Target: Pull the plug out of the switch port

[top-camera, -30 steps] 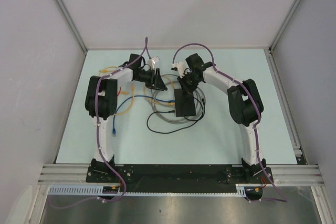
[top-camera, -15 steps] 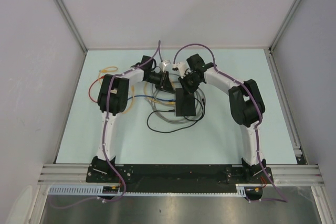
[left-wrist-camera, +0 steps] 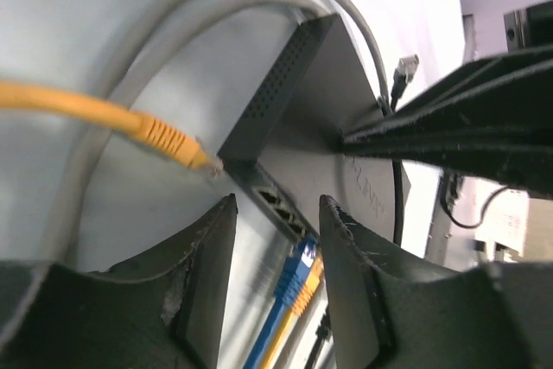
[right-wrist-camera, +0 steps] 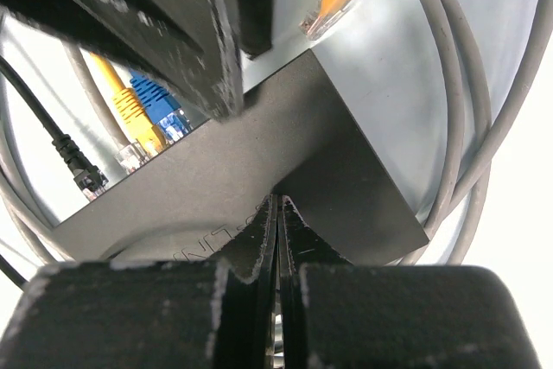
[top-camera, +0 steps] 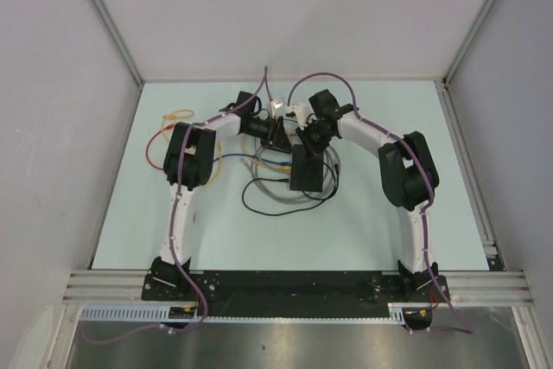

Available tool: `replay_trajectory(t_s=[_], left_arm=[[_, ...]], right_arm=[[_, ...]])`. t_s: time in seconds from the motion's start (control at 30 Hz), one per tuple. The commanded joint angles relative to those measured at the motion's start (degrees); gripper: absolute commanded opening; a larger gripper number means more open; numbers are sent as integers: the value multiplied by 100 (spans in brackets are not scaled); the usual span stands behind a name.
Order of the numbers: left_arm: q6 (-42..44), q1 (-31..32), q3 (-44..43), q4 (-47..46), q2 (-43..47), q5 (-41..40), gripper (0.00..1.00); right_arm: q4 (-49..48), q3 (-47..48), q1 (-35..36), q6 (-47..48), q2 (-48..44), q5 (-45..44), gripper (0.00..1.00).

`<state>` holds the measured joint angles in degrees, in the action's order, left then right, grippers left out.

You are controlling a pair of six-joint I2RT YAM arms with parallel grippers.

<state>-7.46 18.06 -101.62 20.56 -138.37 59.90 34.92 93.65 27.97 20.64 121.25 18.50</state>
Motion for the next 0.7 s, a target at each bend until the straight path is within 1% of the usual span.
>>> replay_trajectory(t_s=[0.0,0.07,0.2,0.3,0.33,0.43,0.67], left_arm=[[289,-119,108,212,249,478,46],[377,-93,108,282,231,566,44],[553,-93,99,440,214,549,43],[729,-66,-59,835,82,584,43],[1007,-49,-111,1097,47,593,43],[1395,21,-401,1686,-103,637,41],[1397,57,-499,1776,-226,628,41]], right_arm=[[885,-400,86,133,478,-391,1],[894,-391,86,142,470,-409,1],[894,-417,95,150,452,-418,1],[903,-409,95,150,470,-426,1],[894,-400,104,142,470,-418,1],[903,-409,121,150,470,-409,1],[894,-409,121,150,487,-400,1]])
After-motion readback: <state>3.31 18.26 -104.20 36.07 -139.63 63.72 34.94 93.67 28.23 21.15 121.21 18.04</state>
